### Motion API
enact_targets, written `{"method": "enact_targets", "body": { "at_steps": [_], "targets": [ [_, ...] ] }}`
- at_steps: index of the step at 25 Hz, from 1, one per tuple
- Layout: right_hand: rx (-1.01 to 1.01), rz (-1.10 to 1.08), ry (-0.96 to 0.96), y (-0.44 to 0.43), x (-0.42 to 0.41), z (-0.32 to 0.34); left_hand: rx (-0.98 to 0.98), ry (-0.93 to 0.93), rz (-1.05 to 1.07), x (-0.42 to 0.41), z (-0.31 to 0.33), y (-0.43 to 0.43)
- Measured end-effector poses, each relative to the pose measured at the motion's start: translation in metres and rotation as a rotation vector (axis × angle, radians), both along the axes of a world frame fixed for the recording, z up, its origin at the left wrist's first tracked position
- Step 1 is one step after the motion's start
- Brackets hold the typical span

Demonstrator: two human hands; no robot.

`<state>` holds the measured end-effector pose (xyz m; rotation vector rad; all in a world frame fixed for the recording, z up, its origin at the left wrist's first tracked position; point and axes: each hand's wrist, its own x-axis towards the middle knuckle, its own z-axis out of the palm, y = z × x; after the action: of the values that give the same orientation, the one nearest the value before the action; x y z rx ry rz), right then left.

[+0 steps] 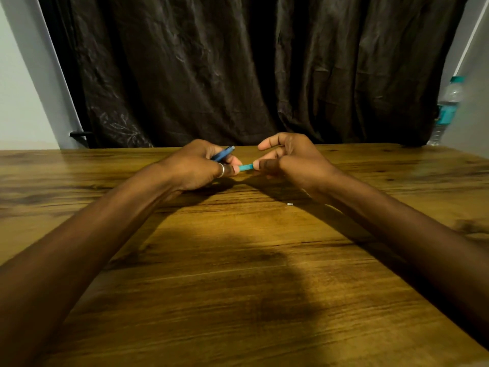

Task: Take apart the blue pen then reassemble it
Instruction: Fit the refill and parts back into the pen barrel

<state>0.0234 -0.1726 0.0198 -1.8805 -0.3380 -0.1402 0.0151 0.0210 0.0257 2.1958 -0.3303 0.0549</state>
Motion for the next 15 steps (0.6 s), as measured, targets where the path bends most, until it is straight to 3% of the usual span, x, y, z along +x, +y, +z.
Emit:
{"method": "enact_targets", "body": {
  "at_steps": [3,7,12,15],
  "targets": [
    [0.047,-0.056,0.001,-0.004,0.002,0.005,0.147,-0.208,-0.019,0.002,-0.001,-0.001],
    [0.023,-0.09,0.023,-0.006,0.003,0.003,0.202,-0.362,0.034,0.002,-0.008,-0.003],
    [-0.055,-0.113,0.023,-0.007,0.006,0.002,0.247,-0.416,0.059,0.005,-0.016,-0.005],
    [-0.133,-0.191,-0.023,-0.011,0.013,-0.001,0.246,-0.354,0.133,0.008,-0.026,-0.009]
  ]
}}
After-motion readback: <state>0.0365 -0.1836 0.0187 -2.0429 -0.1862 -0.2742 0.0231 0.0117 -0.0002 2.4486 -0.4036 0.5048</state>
